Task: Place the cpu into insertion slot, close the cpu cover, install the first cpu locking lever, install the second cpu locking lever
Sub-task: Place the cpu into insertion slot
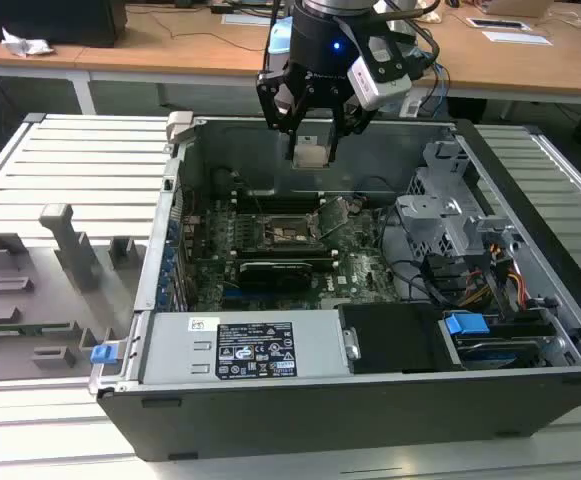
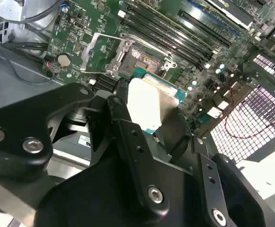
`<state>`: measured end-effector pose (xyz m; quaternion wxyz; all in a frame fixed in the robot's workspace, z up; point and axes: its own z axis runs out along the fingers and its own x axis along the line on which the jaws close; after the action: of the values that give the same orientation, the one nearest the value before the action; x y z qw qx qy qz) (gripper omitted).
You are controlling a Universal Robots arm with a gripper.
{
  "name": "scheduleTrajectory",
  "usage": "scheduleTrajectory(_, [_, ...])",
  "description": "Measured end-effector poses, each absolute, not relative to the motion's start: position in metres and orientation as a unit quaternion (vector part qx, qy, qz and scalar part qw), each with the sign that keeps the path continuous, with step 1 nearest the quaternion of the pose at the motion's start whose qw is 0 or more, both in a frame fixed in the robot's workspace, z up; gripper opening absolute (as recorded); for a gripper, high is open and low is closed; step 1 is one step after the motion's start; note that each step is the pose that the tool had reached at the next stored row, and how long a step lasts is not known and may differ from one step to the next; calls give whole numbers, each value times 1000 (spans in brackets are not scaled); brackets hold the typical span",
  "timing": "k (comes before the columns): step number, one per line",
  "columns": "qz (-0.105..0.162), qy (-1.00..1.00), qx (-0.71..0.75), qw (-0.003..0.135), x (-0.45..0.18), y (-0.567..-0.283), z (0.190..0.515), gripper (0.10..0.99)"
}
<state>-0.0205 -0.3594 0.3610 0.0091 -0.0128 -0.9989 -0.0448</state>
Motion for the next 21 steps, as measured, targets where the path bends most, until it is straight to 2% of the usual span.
scheduleTrajectory(21, [-45, -998, -43, 8, -20, -359, 361, 525])
